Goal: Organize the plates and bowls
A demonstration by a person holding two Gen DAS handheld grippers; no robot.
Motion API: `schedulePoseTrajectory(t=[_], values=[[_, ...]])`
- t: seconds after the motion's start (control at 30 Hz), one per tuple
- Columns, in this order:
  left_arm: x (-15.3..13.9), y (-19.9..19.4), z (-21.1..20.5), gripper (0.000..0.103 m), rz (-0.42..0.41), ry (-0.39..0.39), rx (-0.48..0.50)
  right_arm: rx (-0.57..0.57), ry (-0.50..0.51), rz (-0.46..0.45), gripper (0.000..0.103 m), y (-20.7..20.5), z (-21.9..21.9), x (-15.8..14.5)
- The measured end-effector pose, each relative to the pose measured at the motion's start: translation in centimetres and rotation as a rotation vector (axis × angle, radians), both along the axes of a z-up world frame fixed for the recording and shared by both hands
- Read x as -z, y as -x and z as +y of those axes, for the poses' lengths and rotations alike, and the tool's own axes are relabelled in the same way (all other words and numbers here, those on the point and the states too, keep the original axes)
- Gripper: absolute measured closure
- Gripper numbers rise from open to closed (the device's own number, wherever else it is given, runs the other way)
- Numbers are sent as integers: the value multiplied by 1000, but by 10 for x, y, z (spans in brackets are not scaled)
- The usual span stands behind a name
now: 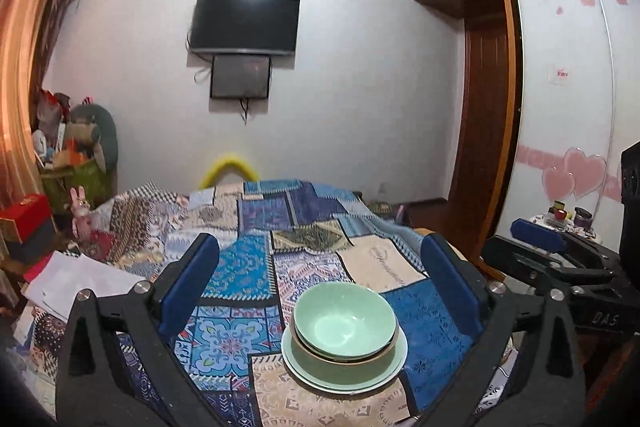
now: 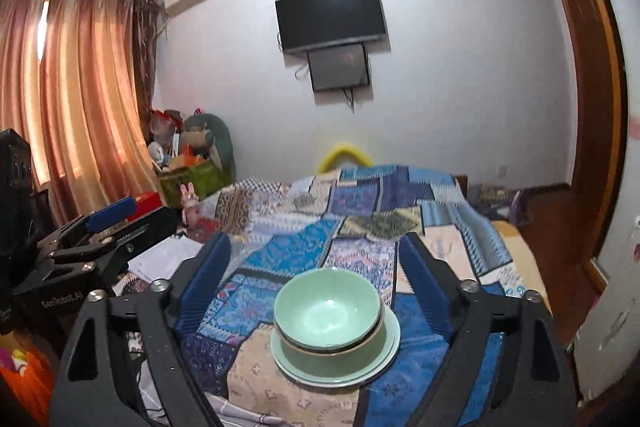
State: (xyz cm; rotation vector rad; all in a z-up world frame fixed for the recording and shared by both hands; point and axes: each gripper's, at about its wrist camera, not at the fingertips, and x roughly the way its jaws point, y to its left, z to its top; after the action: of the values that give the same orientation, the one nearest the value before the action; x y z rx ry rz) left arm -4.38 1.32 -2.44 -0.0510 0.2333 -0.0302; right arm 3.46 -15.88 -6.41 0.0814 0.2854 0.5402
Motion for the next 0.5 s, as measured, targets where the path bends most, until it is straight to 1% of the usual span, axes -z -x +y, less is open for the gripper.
schedulePoseTrajectory(t=[0.03, 0.1, 0.13, 0.2, 0.27, 0.5], values=[[0, 3, 0, 0, -9, 0, -2, 2, 0, -10, 12, 1, 0, 0], [0, 8, 1, 0, -20, 7, -6, 12, 5, -37, 2, 3, 2, -1], [0, 9, 1, 0, -22, 9, -7, 18, 4, -47, 0, 6, 2, -1], [0, 11, 1, 0, -27, 15, -9, 27, 0, -75, 0, 10, 2, -2], [0, 12, 3, 0, -33, 24, -10, 29, -4, -84, 0, 10, 3, -2], [1, 16, 5, 0, -42, 34, -10, 29, -10, -77, 0, 9, 4, 0]])
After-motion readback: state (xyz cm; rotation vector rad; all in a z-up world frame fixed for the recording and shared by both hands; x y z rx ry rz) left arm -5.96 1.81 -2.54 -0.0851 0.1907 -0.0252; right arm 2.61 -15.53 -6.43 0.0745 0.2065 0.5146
